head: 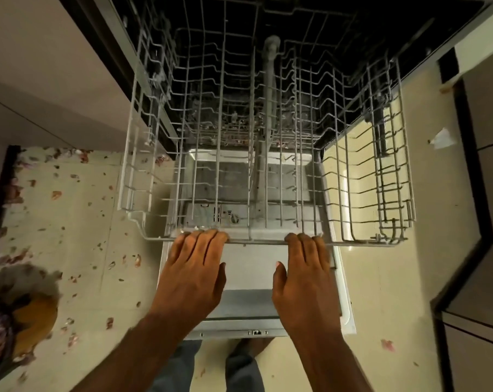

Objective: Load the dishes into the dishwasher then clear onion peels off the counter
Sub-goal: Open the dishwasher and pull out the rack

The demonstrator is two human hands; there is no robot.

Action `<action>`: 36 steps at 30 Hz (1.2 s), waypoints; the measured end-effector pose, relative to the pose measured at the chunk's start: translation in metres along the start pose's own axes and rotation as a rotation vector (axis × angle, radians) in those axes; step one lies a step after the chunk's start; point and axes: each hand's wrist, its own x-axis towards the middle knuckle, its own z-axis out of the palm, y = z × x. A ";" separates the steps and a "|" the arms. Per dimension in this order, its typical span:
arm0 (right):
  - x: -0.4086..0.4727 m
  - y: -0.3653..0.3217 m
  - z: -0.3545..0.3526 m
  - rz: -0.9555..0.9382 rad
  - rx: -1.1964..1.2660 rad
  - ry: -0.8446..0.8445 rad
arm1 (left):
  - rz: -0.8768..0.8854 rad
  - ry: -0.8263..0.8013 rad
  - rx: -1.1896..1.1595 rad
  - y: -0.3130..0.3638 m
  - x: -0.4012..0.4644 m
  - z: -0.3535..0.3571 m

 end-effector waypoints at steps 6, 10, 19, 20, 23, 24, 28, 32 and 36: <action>-0.003 0.008 0.015 -0.036 -0.051 0.089 | 0.034 0.033 -0.061 -0.002 -0.008 0.006; -0.004 0.010 0.014 -0.047 -0.038 0.037 | 0.039 -0.034 -0.104 -0.004 -0.009 0.005; 0.030 0.024 0.000 -0.234 -0.114 0.141 | 0.613 -0.144 -0.301 -0.007 -0.022 0.018; 0.030 0.026 0.004 -0.247 -0.111 0.162 | 0.592 -0.230 -0.263 -0.011 -0.015 0.022; 0.027 0.032 0.014 -0.286 -0.060 0.237 | 0.481 -0.349 -0.275 -0.026 0.014 0.039; 0.028 0.034 0.014 -0.299 -0.041 0.267 | 0.461 -0.425 -0.384 -0.029 0.025 0.042; 0.036 0.036 0.013 -0.384 -0.045 0.320 | 0.336 -0.288 -0.449 -0.038 0.051 0.052; 0.046 0.035 0.008 -0.430 -0.047 0.336 | 0.329 -0.323 -0.492 -0.033 0.048 0.061; 0.082 0.028 -0.003 -0.440 -0.035 0.371 | 0.292 -0.345 -0.356 -0.037 0.052 0.084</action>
